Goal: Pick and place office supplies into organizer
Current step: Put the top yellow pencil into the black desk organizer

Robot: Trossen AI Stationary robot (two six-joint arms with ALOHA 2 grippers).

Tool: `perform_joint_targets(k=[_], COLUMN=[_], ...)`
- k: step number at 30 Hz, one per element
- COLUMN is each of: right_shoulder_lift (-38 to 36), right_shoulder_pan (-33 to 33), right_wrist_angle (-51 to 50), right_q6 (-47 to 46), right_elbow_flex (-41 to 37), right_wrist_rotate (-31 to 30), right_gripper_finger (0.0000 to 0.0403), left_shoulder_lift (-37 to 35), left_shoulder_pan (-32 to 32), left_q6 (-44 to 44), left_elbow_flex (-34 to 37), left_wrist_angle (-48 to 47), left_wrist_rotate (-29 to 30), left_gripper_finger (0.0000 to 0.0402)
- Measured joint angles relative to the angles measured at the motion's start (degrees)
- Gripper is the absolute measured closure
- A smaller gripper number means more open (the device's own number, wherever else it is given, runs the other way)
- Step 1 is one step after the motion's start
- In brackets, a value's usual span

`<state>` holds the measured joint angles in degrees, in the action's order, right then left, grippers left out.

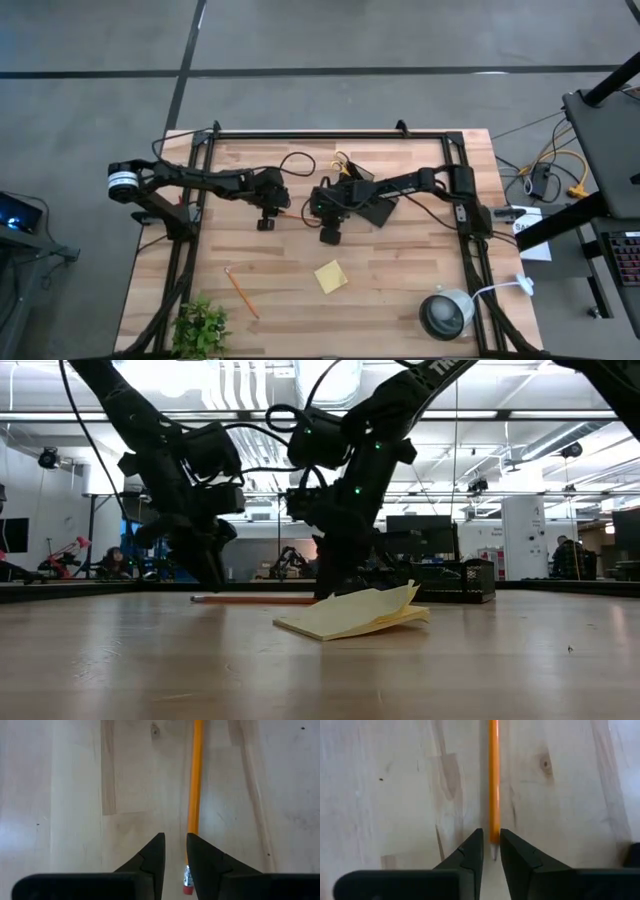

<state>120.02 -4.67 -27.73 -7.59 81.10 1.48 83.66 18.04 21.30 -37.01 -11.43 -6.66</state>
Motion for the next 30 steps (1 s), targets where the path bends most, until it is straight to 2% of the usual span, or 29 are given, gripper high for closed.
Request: perform_joint_targets(k=[5,13,21,30], right_shoulder_lift=[-0.54,-0.62,-0.47,1.28], right_shoulder_pan=[0.00,0.00,0.00,0.00], right_wrist_angle=[-3.53,-2.51,-0.15,0.76], right_q6=[0.54,-0.18,-1.01,-1.42], right_elbow_flex=[-0.22,-0.24,-1.23,-0.90], right_wrist_rotate=[-0.10,-0.09,-0.09,-0.02], right_gripper_finger=[0.0366,0.0368,0.0392,0.0394], left_shoulder_lift=[0.02,0.02,0.03,0.04], left_shoulder_pan=[0.05,0.11,0.37,0.39], left_q6=[0.00,-0.02,-0.07,-0.09], left_elbow_flex=[0.00,0.02,0.02,0.66], left_wrist_angle=[0.08,0.77,0.73,0.45], left_wrist_rotate=[0.00,0.01,0.01,1.33], left_gripper_finger=[0.0337,0.0337,0.0337,0.0337])
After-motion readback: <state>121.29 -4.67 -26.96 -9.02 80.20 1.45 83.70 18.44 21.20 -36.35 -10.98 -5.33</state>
